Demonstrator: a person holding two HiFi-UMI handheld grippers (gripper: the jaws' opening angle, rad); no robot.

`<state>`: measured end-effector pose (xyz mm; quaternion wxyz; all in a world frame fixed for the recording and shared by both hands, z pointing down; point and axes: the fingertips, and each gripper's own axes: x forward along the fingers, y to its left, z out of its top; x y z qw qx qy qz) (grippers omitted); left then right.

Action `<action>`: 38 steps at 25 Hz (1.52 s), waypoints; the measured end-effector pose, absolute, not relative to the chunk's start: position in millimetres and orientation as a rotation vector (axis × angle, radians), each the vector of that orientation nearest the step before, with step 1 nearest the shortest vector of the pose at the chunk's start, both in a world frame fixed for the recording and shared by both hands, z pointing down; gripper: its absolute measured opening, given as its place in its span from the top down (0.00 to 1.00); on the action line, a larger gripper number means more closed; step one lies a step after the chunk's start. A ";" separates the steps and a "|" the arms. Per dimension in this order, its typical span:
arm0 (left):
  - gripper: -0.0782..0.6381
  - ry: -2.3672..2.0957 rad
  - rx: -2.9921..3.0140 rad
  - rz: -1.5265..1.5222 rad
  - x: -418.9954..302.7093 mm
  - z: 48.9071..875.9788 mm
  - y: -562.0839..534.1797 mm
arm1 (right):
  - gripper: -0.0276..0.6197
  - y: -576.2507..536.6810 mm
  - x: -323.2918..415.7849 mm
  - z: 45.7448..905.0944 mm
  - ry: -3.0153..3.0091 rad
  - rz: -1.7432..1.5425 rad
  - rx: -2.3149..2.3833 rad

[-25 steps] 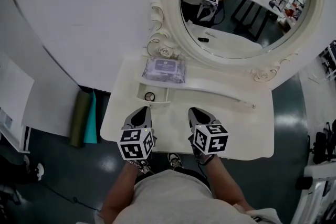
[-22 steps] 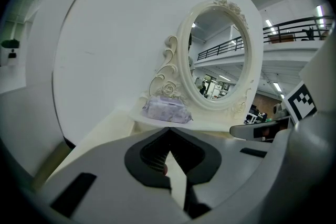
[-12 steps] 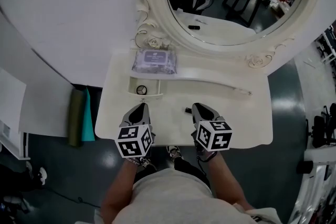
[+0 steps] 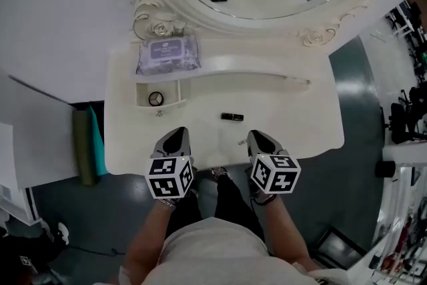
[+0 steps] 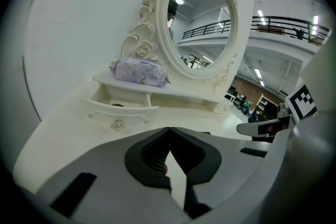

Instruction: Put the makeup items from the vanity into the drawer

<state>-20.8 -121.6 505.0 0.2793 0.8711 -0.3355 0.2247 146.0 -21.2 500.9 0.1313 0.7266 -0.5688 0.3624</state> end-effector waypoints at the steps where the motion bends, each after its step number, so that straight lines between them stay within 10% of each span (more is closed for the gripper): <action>1: 0.88 -0.877 2.338 0.618 -18.2 510.3 -118.2 | 0.91 -15.2 145.2 506.6 -1.629 1.068 2.116; 24: 0.88 -0.771 2.300 0.749 -36.7 561.5 -102.6 | 0.77 8.7 130.4 591.2 -1.379 1.271 2.151; 38: 0.88 -0.799 2.262 0.730 -46.5 565.5 -115.3 | 0.86 -1.1 134.1 592.9 -1.301 1.188 2.078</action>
